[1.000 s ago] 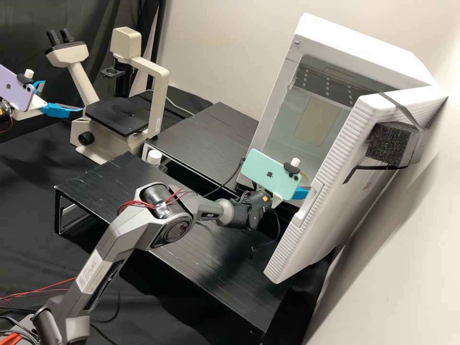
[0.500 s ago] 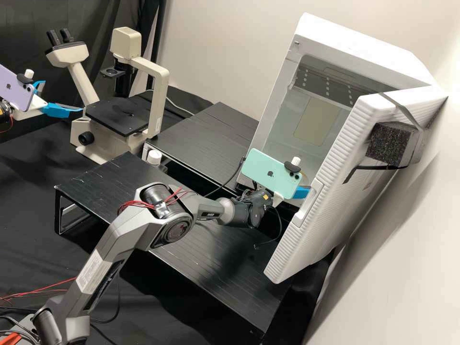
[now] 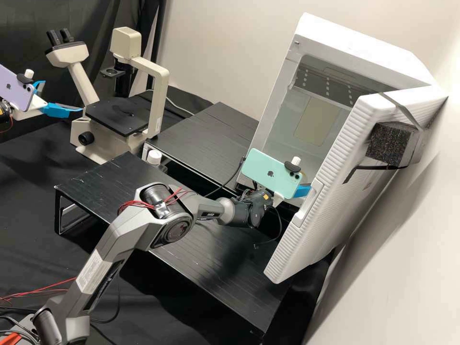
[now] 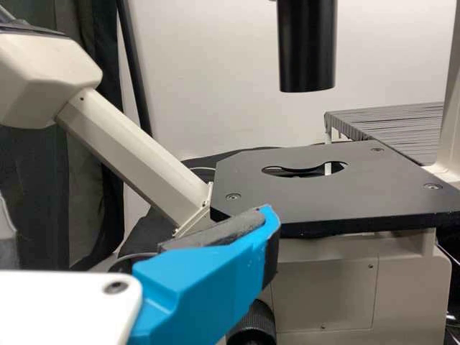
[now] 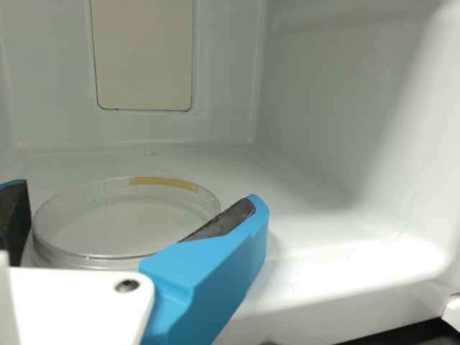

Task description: Take out the petri dish and place it under the microscope.

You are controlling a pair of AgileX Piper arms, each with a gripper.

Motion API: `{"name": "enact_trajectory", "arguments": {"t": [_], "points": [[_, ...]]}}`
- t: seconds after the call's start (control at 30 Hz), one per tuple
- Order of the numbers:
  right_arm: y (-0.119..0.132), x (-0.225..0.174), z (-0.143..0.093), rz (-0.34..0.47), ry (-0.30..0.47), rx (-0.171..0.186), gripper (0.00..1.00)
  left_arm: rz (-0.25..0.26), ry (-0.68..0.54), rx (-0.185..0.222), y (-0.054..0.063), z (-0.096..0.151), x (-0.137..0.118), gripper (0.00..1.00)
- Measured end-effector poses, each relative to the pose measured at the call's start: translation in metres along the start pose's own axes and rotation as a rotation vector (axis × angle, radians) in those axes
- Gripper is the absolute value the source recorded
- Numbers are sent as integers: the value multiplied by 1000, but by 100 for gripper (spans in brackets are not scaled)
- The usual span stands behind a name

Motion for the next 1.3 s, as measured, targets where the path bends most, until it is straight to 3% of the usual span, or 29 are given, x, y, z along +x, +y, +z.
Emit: {"name": "enact_trajectory", "arguments": {"t": [0.73, 0.93, 1.3], "points": [[-2, 0, 2, -5, 0, 5, 0, 0, 0, 0, 0, 0, 0, 100], [-3, -18, 1, 18, 27, 31, 0, 0, 0, 0, 0, 0, 0, 100], [-2, -72, 9, 78, 53, 109, 0, 0, 0, 0, 0, 0, 0, 100]]}}
